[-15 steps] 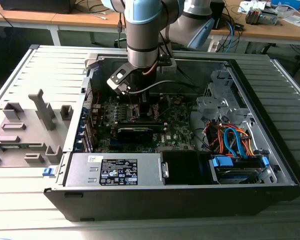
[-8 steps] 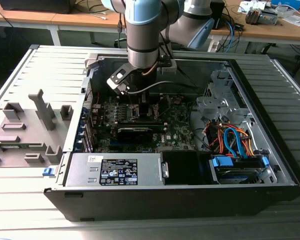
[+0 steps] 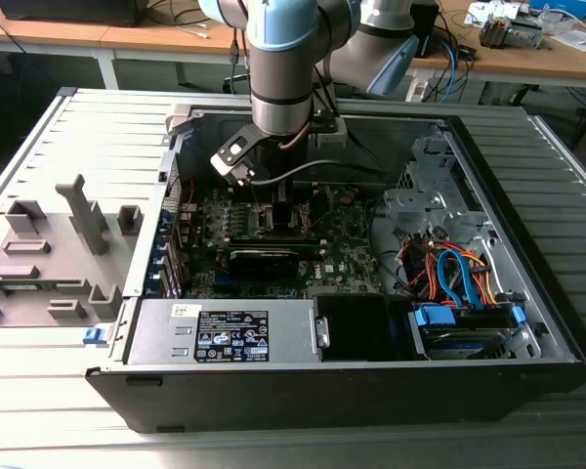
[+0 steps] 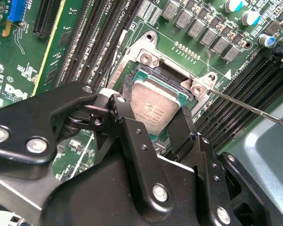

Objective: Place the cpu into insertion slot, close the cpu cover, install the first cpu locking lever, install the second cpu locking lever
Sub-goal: 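Place the cpu into insertion slot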

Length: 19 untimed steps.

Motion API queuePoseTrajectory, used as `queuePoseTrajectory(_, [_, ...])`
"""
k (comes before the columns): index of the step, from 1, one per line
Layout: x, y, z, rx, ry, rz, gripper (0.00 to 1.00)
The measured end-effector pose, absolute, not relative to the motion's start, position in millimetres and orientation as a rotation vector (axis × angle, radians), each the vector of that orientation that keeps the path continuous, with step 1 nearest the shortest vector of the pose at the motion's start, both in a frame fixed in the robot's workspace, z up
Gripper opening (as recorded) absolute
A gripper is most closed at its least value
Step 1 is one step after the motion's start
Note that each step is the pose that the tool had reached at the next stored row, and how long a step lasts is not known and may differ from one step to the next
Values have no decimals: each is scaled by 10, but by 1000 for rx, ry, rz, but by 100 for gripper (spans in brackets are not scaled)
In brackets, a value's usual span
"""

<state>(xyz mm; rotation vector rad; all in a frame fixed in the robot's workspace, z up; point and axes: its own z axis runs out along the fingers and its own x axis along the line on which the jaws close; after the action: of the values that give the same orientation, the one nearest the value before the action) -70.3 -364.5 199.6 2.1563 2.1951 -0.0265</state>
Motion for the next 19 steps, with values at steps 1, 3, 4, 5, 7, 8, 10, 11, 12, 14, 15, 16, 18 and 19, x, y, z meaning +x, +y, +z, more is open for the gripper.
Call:
queuePoseTrajectory(1, [-703,-3645,1996,2156,2195,-27,54])
queuePoseTrajectory(3, [-703,-3645,1994,2157,2195,-26,54])
queuePoseTrajectory(4, [-703,-3645,1994,2157,2195,-26,54])
queuePoseTrajectory(5, [-703,-3645,1994,2156,2195,-26,54])
queuePoseTrajectory(7, [-703,-3645,1994,2157,2195,-26,54])
queuePoseTrajectory(8, [-702,-3644,1993,2156,2195,-25,56])
queuePoseTrajectory(10, [-702,-3644,1992,2157,2195,-25,56])
queuePoseTrajectory(11, [-703,-3644,1992,2157,2195,-25,62])
queuePoseTrajectory(12, [-703,-3644,1993,2157,2195,-26,62])
queuePoseTrajectory(14, [-703,-3644,1993,2156,2195,-26,62])
queuePoseTrajectory(15, [-703,-3643,1993,2157,2195,-26,62])
queuePoseTrajectory(16, [-704,-3639,1993,2157,2195,-26,62])
queuePoseTrajectory(18, [-703,-3618,1993,2157,2195,-26,62])
queuePoseTrajectory(19, [-702,-3613,1993,2156,2195,-26,62])
